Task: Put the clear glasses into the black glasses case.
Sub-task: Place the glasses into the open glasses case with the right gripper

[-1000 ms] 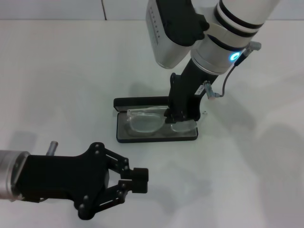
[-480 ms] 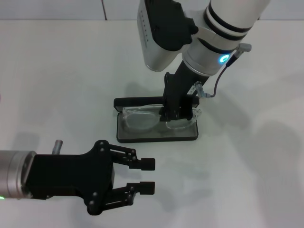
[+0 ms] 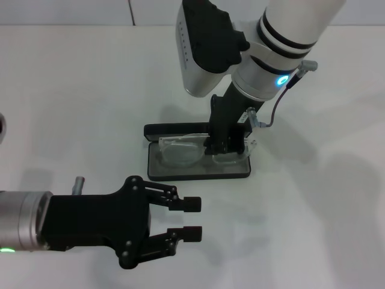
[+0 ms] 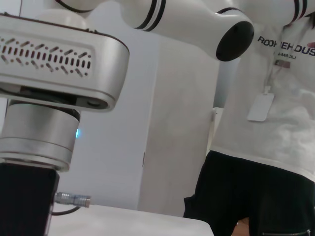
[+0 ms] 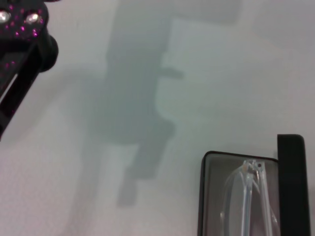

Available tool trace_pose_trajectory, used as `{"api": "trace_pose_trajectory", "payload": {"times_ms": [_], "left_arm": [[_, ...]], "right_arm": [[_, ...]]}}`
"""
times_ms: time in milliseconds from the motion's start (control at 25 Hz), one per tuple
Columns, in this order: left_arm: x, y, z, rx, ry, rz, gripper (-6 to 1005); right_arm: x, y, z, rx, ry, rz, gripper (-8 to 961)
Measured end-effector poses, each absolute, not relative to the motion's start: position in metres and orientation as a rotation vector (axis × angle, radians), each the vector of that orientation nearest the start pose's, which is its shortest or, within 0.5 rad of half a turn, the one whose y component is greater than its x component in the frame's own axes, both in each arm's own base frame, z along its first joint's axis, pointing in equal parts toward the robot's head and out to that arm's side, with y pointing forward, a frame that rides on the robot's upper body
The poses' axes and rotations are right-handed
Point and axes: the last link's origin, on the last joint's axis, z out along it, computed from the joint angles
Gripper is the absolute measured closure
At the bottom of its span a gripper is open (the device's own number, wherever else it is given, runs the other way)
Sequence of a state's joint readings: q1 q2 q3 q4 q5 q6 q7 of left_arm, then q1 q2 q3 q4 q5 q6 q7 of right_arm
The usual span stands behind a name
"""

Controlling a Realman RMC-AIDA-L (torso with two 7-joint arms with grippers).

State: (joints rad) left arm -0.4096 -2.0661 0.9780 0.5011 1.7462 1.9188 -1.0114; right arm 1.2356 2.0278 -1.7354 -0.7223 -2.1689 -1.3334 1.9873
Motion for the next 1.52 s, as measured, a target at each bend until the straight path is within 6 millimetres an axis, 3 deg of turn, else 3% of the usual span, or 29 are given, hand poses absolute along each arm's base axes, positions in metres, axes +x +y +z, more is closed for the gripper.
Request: {"api": "trace_pose_trajectory", "payload": {"times_ms": [1160,1520], "left_arm": [[-0.2466,0.2366,-0.0311,-2.948,-0.256,-1.216,645],[-0.248,0.2352,-0.031,-2.941,-0.248,-1.216,645]], "right_arm": [[0.0534,0.3863,-0.0988,-3.082,-0.247,-0.67,810],[0.0456,0.3841,-0.0989,-3.083,-0.291,-0.639,811]]}}
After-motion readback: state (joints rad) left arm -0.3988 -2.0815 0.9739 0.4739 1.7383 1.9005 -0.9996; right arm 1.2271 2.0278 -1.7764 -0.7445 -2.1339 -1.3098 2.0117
